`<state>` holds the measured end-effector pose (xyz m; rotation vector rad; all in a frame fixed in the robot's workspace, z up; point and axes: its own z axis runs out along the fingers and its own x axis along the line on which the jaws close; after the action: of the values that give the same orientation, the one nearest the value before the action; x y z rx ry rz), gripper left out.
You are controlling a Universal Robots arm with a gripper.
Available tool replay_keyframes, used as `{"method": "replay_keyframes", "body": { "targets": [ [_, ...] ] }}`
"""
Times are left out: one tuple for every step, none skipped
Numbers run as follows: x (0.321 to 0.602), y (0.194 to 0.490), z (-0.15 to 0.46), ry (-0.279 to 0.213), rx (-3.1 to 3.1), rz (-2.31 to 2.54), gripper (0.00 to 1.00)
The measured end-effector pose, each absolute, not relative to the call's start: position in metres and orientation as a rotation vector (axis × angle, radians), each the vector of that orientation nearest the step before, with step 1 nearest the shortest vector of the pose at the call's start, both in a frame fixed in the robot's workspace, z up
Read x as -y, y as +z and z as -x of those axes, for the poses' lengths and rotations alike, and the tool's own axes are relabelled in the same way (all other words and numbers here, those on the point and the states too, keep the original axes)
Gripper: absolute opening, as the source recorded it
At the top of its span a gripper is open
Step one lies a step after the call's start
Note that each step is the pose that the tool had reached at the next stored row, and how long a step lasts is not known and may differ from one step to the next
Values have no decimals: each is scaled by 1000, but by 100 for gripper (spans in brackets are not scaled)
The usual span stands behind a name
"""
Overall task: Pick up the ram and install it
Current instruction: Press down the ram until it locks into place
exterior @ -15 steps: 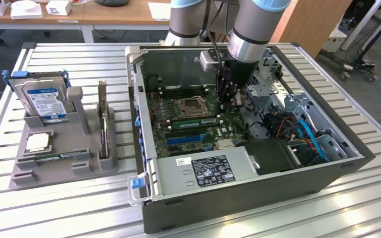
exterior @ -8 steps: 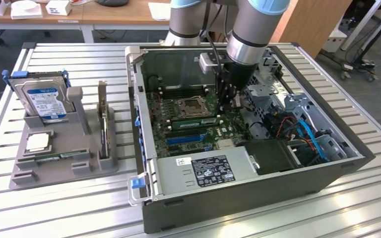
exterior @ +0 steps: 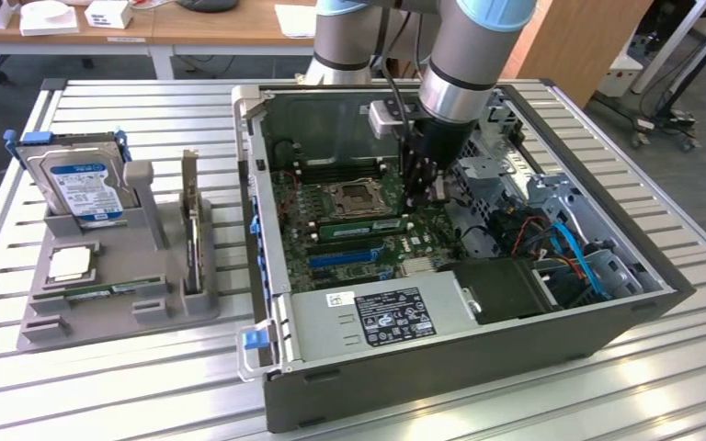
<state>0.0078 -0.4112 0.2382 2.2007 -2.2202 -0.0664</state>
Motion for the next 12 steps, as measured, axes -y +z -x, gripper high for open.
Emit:
{"method": "replay_keyframes", "body": {
  "targets": [
    [411, 238, -8, -67, 2221, -2201, 10],
    [411, 238, -8, -67, 2221, -2201, 10],
    [410, 238, -8, -67, 2220, -2201, 10],
    [410, 238, -8, -67, 2220, -2201, 10],
    [410, 238, -8, -67, 2220, -2201, 10],
    [410, 238, -8, -67, 2220, -2201, 10],
    [410, 238, -8, -66, 2220, -2201, 10],
    [410, 238, -8, -66, 2220, -2201, 10],
    [410, 237, -8, -67, 2220, -2201, 10],
    [410, 236, -8, -67, 2220, -2201, 10],
    [410, 235, -8, -66, 2220, -2201, 10],
    [410, 234, -8, -67, 2220, -2201, 10]
  ]
}}
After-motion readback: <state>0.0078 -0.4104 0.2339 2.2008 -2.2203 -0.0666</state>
